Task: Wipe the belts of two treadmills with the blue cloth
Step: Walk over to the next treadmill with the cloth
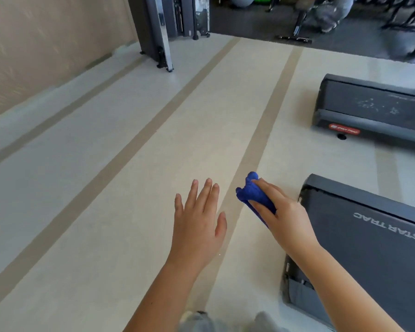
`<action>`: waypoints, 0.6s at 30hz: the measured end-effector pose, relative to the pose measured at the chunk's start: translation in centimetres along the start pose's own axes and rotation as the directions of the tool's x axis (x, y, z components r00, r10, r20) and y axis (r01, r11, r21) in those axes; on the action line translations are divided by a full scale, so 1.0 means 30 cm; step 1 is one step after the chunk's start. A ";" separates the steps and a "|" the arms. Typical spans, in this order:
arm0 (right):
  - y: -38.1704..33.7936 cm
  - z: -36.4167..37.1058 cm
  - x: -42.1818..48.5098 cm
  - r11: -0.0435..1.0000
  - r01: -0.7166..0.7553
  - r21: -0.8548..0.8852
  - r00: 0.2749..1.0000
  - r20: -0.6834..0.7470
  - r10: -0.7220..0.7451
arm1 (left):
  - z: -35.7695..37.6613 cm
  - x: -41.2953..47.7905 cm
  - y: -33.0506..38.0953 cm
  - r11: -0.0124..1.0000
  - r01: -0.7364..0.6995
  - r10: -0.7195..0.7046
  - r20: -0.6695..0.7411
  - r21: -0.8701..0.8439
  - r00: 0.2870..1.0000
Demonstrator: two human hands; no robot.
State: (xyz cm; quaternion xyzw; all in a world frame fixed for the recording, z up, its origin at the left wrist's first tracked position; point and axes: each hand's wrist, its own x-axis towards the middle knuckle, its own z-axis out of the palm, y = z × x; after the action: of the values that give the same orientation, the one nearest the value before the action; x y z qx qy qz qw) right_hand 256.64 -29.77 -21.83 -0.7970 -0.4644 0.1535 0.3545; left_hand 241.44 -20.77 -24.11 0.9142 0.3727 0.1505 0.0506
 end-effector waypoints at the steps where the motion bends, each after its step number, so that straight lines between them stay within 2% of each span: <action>1: -0.018 0.015 0.033 1.000 -0.016 -0.005 1.000 -0.020 0.015 | -0.003 0.046 -0.032 1.000 -0.028 0.028 -0.004 -0.009 1.000; 9: -0.042 0.041 0.296 0.993 -0.113 0.023 0.972 -0.205 0.116 | 0.066 0.386 -0.100 0.970 -0.226 0.227 -0.008 -0.093 0.974; 18: 0.218 -0.120 0.770 0.973 -0.217 0.080 0.917 -0.326 0.231 | 0.221 0.988 -0.011 0.925 -0.373 0.376 0.035 -0.075 0.926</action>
State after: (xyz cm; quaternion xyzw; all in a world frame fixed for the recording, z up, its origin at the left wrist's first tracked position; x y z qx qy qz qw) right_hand 274.89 -13.75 -21.98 -0.8516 -0.3003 0.0660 0.4245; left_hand 263.36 0.25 -23.42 0.9698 0.1846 0.1477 0.0604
